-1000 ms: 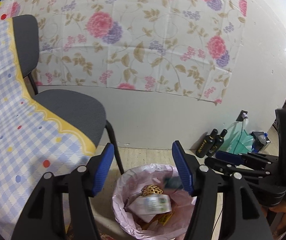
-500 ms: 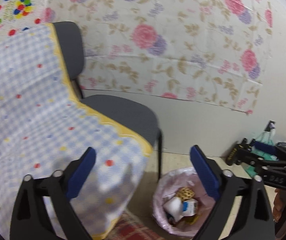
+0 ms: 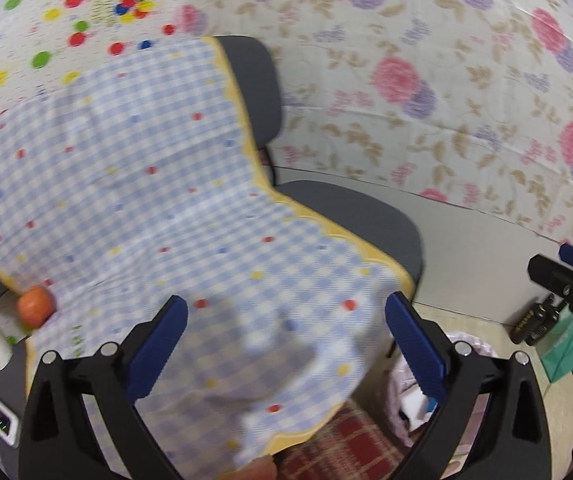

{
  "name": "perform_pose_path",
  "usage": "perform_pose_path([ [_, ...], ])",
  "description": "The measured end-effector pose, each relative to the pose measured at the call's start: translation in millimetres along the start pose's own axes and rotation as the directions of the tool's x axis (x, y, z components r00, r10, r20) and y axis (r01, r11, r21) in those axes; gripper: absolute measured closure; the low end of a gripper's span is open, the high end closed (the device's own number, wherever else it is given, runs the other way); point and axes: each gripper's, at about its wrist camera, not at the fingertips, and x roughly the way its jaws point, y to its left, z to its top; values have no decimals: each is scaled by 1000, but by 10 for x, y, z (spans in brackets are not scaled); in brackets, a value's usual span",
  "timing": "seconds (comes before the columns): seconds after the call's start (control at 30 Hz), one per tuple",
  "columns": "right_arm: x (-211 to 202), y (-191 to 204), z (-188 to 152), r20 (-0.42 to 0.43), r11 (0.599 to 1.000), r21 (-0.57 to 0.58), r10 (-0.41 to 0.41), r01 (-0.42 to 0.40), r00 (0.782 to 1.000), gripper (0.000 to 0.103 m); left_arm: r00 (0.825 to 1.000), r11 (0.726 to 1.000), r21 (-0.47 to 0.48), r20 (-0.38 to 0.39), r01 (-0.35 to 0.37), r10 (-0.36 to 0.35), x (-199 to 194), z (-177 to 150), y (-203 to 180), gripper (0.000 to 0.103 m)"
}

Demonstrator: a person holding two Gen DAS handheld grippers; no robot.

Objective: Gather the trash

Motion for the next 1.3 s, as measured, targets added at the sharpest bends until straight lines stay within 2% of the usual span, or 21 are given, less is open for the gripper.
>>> perform_pose_path([
  [0.13, 17, 307, 141, 21, 998, -57, 38, -37, 999, 7, 996, 995, -46, -8, -91, 91, -83, -15, 321, 7],
  [0.3, 30, 640, 260, 33, 990, -118, 87, -83, 996, 7, 977, 973, -91, -41, -211, 208, -182, -76, 700, 7],
  [0.57, 68, 1198, 316, 26, 963, -218, 169, -159, 985, 7, 948, 932, -174, -75, -319, 310, -413, -177, 1262, 7],
  [0.93, 185, 1659, 295, -11, 934, -272, 237, -231, 972, 7, 908, 874, -248, -119, -418, 401, -638, -341, 1791, 7],
  [1.3, 248, 1779, 296, -20, 930, -291, 229, -225, 973, 7, 912, 870, -274, -135, -411, 388, -600, -373, 1907, 7],
])
